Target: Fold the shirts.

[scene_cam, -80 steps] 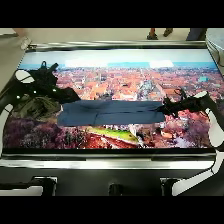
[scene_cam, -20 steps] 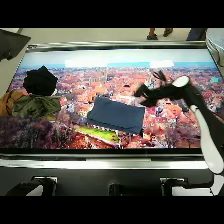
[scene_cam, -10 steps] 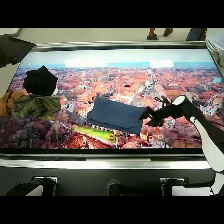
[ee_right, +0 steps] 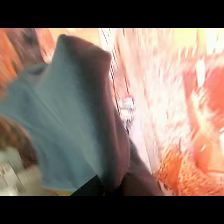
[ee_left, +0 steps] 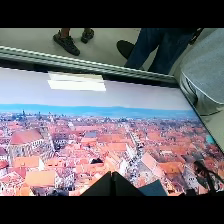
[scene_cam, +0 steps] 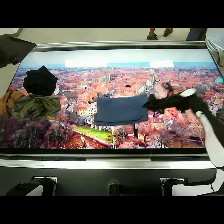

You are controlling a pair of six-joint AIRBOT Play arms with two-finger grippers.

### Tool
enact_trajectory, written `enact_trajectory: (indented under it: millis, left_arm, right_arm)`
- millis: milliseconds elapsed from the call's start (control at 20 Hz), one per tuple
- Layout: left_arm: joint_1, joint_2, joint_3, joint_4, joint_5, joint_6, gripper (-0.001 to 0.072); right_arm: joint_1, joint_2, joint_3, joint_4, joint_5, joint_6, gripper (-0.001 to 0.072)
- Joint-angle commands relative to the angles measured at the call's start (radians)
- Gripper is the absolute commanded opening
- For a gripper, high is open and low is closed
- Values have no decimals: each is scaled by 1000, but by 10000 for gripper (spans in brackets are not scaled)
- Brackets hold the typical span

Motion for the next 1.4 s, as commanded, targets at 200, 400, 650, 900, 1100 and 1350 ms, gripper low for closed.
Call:
enact_trajectory:
  millis: [200,400,650,900,1100,1350]
  left_arm:
    - [0,-5,-1,0,-8,0,31]
    - [0,-6,-14,0,-10,0,31]
    - [-46,-6,-37,0,-10,1,31]
    - [-72,-12,-37,1,-8,1,31]
    - [-72,-15,-37,0,-8,0,31]
    - [-72,-16,-37,0,-8,0,31]
  right_arm:
    - [-502,100,134,-139,154,83,42]
    - [-759,130,134,-280,275,178,41]
    - [-819,187,-70,-642,374,327,41]
    - [-819,331,-344,-766,239,447,42]
    - [-819,386,-468,-769,178,526,42]
    - [-819,390,-482,-832,167,520,42]
